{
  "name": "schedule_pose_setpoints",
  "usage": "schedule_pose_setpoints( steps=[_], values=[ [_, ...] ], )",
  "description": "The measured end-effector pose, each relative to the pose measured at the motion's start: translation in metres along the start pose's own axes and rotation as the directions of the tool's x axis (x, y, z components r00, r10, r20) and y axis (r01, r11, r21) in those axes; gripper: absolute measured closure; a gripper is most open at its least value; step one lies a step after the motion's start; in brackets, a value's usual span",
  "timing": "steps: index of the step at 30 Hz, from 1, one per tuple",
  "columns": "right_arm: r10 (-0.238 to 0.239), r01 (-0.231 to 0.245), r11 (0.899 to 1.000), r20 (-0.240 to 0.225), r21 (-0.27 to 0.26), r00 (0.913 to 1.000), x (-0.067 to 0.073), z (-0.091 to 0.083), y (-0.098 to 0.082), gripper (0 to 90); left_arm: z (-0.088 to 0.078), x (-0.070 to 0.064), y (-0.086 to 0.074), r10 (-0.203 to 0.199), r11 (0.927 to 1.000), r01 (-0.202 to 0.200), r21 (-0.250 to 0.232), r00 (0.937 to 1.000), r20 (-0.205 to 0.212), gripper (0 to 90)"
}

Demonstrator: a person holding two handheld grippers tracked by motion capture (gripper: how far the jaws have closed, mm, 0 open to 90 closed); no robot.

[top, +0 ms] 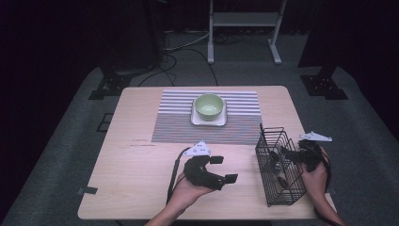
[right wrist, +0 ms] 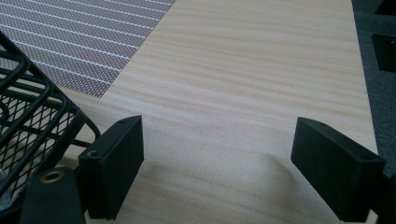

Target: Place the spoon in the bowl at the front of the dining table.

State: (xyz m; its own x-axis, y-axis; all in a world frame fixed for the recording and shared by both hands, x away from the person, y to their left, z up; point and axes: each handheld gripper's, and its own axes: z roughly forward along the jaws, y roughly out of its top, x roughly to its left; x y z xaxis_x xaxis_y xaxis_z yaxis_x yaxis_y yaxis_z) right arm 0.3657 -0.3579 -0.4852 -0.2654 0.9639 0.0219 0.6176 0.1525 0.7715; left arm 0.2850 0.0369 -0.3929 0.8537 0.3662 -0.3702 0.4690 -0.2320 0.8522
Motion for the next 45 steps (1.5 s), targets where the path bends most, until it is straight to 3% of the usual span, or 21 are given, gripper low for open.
schedule_pose_setpoints(
  steps=[12, 26, 45],
  values=[
    [0.001, -0.001, 1.000, 0.002, 0.001, 1.0000, 0.000, 0.000, 0.000, 16.1, 0.021, -0.009, 0.010, 0.009, 0.9998, -0.010, 0.018, 0.9997, 0.021, 13.9],
    [-0.001, 0.001, 1.000, 0.004, 0.003, 1.0000, 0.001, 0.001, 0.000, 16.1, 0.034, -0.014, 0.018, 0.015, 0.9996, -0.016, 0.024, 0.9987, 0.049, 16.5],
    [-0.005, 0.005, 1.000, 0.003, 0.003, 1.0000, 0.002, 0.001, 0.001, 16.1, 0.064, -0.021, 0.035, 0.043, 0.9989, -0.044, 0.015, 0.9964, 0.073, 40.2]
  ],
)
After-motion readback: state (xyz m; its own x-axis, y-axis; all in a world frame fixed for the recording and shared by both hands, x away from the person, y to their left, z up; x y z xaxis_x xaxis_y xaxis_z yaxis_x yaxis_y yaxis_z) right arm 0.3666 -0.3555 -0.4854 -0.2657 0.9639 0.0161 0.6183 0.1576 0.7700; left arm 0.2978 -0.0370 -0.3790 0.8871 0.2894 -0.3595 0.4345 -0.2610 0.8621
